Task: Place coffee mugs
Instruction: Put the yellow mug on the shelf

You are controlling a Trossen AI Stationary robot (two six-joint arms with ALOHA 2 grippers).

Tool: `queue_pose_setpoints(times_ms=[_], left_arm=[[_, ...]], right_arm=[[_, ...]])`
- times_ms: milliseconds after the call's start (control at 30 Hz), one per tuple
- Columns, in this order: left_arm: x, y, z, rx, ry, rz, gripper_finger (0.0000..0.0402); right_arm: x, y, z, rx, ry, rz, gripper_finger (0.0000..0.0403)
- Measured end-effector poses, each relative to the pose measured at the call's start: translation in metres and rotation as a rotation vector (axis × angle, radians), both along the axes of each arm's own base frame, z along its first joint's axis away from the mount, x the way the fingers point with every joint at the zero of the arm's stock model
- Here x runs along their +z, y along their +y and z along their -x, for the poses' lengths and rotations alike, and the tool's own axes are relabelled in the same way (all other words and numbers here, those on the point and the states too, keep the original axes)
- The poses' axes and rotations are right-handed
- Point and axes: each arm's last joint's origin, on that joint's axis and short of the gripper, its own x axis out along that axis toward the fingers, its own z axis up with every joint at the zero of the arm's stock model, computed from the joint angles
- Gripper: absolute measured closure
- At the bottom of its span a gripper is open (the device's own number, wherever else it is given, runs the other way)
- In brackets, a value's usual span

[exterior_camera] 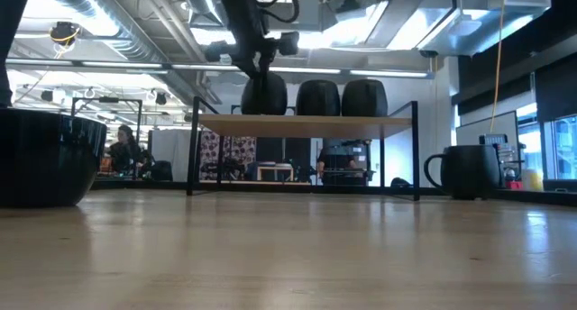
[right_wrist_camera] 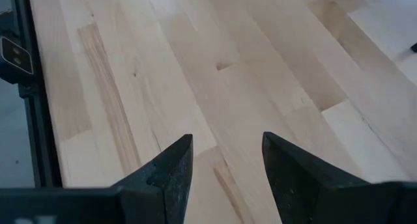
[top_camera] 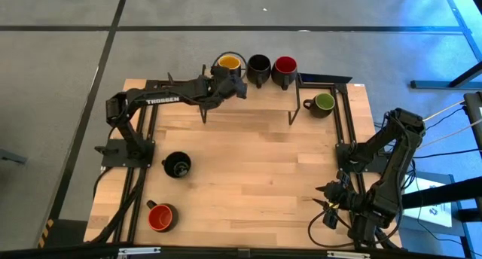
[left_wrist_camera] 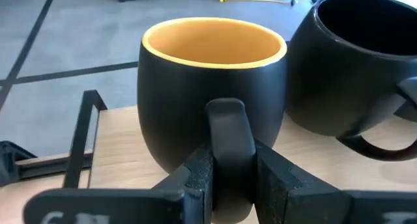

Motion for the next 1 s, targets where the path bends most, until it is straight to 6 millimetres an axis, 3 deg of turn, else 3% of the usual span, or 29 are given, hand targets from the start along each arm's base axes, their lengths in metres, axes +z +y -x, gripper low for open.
queue_pose_setpoints(times_ms=[667, 1000], left_arm=[[0.002, 0.007, -0.007, -0.125, 0.048, -0.027, 0.0335], [-0.018, 0.009, -0.001, -0.092, 0.087, -0.005, 0.0326]], right_arm=[[0.000, -0.001, 0.000, -0.006, 0.001, 0.009, 0.0233], [0.000, 0.000, 0.000, -0.006, -0.006, -0.005, 0.0233]])
